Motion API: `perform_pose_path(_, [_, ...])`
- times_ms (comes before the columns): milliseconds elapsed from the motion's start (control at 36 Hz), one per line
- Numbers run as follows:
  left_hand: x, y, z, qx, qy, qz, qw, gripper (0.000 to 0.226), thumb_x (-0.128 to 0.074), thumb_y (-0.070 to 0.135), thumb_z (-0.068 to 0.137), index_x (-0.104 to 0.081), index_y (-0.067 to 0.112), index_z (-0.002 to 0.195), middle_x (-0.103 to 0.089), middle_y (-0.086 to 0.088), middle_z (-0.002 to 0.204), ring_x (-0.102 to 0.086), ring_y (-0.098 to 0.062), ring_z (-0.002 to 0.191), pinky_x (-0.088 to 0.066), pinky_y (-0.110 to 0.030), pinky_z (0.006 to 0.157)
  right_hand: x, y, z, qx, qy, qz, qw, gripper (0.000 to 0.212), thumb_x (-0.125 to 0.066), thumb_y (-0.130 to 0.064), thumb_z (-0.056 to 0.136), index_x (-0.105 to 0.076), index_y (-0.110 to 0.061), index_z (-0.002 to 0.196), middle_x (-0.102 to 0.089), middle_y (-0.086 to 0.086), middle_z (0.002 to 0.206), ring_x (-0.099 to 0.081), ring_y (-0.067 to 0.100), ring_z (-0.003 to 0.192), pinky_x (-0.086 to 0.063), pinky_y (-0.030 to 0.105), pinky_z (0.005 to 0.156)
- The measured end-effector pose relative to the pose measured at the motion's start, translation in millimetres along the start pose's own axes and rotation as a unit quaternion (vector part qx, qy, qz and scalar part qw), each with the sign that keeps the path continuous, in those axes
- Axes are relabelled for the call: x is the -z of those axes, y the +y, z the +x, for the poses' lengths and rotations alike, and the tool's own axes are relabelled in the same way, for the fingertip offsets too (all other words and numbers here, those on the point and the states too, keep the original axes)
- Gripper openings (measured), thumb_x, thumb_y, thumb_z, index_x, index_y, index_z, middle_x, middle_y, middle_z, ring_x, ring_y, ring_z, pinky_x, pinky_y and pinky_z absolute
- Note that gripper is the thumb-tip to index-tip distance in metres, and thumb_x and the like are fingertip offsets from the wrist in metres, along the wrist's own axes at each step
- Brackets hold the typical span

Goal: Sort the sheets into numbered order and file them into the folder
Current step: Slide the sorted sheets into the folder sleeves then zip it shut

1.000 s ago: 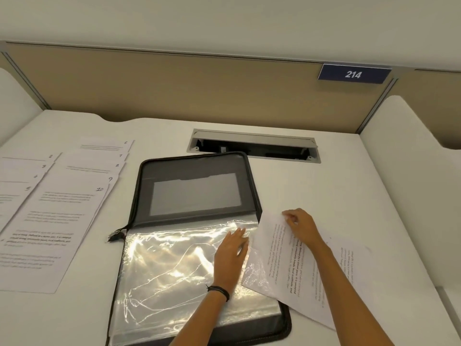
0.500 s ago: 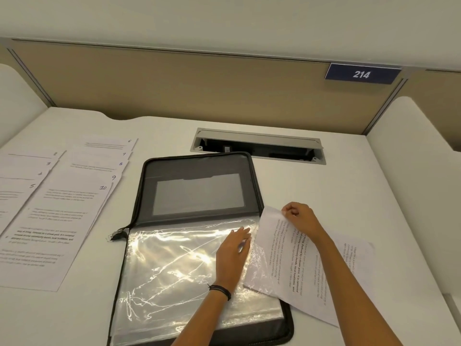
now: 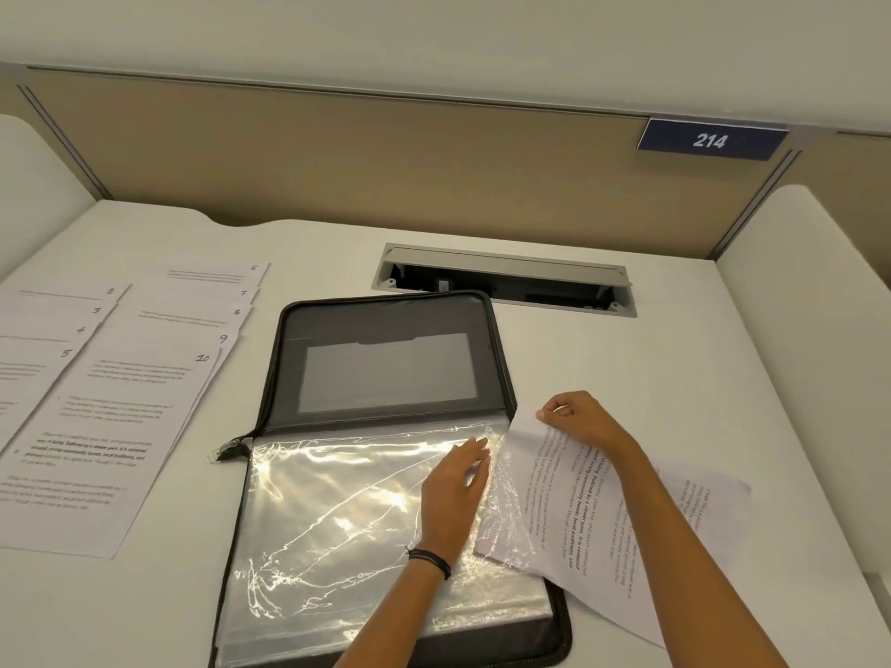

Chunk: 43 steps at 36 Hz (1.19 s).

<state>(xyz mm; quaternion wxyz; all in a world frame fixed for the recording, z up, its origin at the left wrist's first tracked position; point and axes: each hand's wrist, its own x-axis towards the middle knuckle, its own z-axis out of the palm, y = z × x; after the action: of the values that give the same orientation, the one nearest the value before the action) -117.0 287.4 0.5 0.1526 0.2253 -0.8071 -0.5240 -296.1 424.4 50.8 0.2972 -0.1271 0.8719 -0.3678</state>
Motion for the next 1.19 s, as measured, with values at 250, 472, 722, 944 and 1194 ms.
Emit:
perform_pose_path(250, [6.5, 3.6, -3.0, -0.012, -0.027, 0.047, 0.998, 0.082, -0.023, 0.080, 0.081, -0.062, 0.024, 0.125, -0.062, 0.008, 0.127, -0.058, -0.001, 0.112, -0.045, -0.018, 0.099, -2.0, -3.4, 3.4, -0.008, -0.015, -0.027, 0.999, 0.017, -0.066, -0.029, 0.087, -0.067, -0.011, 0.088, -0.065, 0.001, 0.084, -0.060, 0.013, 0.080, -0.042, 0.026, 0.075])
perform_pose_path(472, [9.7, 8.8, -1.5, -0.004, -0.039, 0.060, 0.997, 0.046, -0.048, 0.047, 0.090, -0.059, 0.022, 0.127, -0.064, 0.005, 0.123, -0.057, 0.004, 0.099, -0.037, 0.003, 0.085, -10.6, -10.3, 5.6, 0.023, -0.060, -0.047, 0.997, 0.006, -0.067, -0.022, 0.087, -0.069, -0.017, 0.087, -0.064, -0.008, 0.077, -0.059, 0.006, 0.075, -0.043, 0.024, 0.077])
perform_pose_path(722, [6.8, 16.3, 2.1, -0.024, -0.018, 0.031, 0.999, 0.072, -0.032, 0.069, 0.081, -0.065, 0.019, 0.121, -0.062, 0.003, 0.126, -0.052, 0.001, 0.109, -0.029, 0.008, 0.085, -5.3, -14.8, 5.2, 0.018, -0.138, -0.048, 0.989, 0.011, -0.066, -0.022, 0.087, -0.071, -0.012, 0.088, -0.068, 0.001, 0.071, -0.061, 0.009, 0.065, -0.048, 0.019, 0.072])
perform_pose_path(944, [6.2, 14.2, -0.5, -0.049, -0.010, 0.040, 0.998, 0.072, -0.024, 0.075, 0.082, -0.066, 0.026, 0.115, -0.052, 0.019, 0.127, -0.050, 0.001, 0.115, -0.037, -0.004, 0.095, -22.9, -22.0, 11.9, 0.063, -0.078, -0.058, 0.993, 0.008, -0.067, -0.024, 0.087, -0.068, -0.018, 0.082, -0.064, -0.009, 0.064, -0.058, 0.002, 0.061, -0.044, 0.016, 0.065])
perform_pose_path(1194, [3.3, -11.0, 5.3, -0.117, -0.083, 0.166, 0.976, 0.046, -0.030, 0.046, 0.098, -0.048, 0.028, 0.136, -0.033, 0.020, 0.142, -0.019, 0.006, 0.138, -0.001, -0.026, 0.120, -33.7, -18.1, 7.7, 0.099, 0.028, -0.043, 0.994, 0.008, -0.059, -0.018, 0.092, -0.067, -0.015, 0.091, -0.063, -0.004, 0.088, -0.057, 0.009, 0.083, -0.038, 0.010, 0.067])
